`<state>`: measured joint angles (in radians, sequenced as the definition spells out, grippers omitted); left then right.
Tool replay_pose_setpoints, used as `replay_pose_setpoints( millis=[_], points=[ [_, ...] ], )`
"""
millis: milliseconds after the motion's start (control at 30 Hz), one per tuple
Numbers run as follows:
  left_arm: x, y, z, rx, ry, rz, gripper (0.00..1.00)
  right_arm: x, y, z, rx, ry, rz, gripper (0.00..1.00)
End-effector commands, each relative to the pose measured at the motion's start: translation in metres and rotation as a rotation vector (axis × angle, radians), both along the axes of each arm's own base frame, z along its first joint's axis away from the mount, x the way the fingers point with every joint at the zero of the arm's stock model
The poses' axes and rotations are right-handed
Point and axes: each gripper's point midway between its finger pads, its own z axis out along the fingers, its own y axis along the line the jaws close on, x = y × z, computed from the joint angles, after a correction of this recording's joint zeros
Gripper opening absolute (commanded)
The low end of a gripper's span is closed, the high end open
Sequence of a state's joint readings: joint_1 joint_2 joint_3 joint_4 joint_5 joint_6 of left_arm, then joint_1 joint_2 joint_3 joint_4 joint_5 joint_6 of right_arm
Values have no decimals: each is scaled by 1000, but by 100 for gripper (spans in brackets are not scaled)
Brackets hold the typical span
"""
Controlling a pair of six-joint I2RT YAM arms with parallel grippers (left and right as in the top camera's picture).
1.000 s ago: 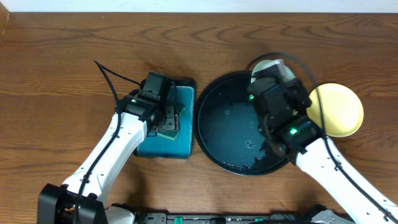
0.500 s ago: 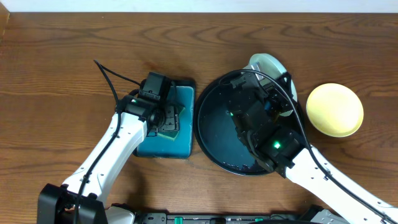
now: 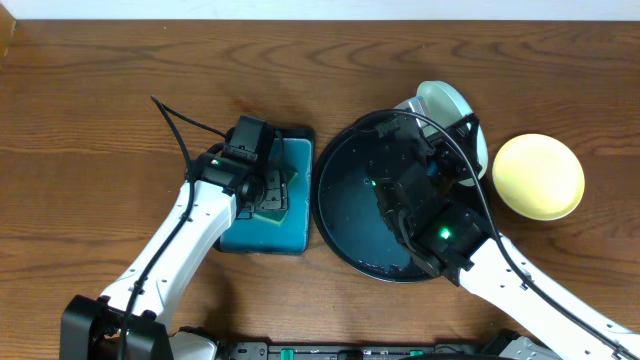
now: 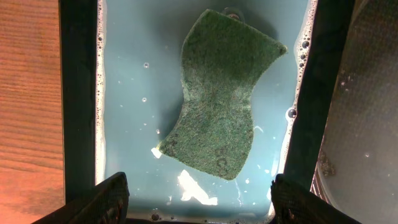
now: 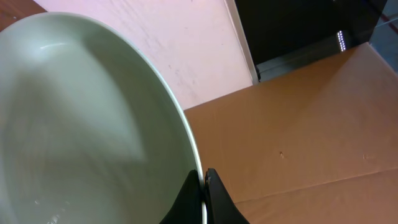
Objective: Clean dirty plates on tray and stack at the side
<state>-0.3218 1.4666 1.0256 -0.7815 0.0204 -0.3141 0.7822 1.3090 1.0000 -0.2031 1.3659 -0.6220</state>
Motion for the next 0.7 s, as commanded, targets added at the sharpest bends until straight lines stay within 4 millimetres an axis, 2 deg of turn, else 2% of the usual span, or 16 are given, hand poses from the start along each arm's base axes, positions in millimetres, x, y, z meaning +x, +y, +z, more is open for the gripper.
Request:
replay_pose_setpoints(
  millis=[0,133,233,333,533,667],
  points=[
    [-3,2,-6,10,20,8,74,-2,-2,9,-8,-18,-23,1],
    [-3,2,-6,10,20,8,74,-2,-1,10,3,-27,-22,1],
    [-3,2,-6,10,20,8,74,8,3,4,123,-62,22,1],
    [-3,2,-6,11,20,8,74,17,7,-13,277,-61,69,1],
    [-3,3,-6,11,21,8,74,29,-3,-77,662,78,56,1],
    [-3,3,-6,11,21,8,74,32,-39,-114,886,110,-118,1]
  ],
)
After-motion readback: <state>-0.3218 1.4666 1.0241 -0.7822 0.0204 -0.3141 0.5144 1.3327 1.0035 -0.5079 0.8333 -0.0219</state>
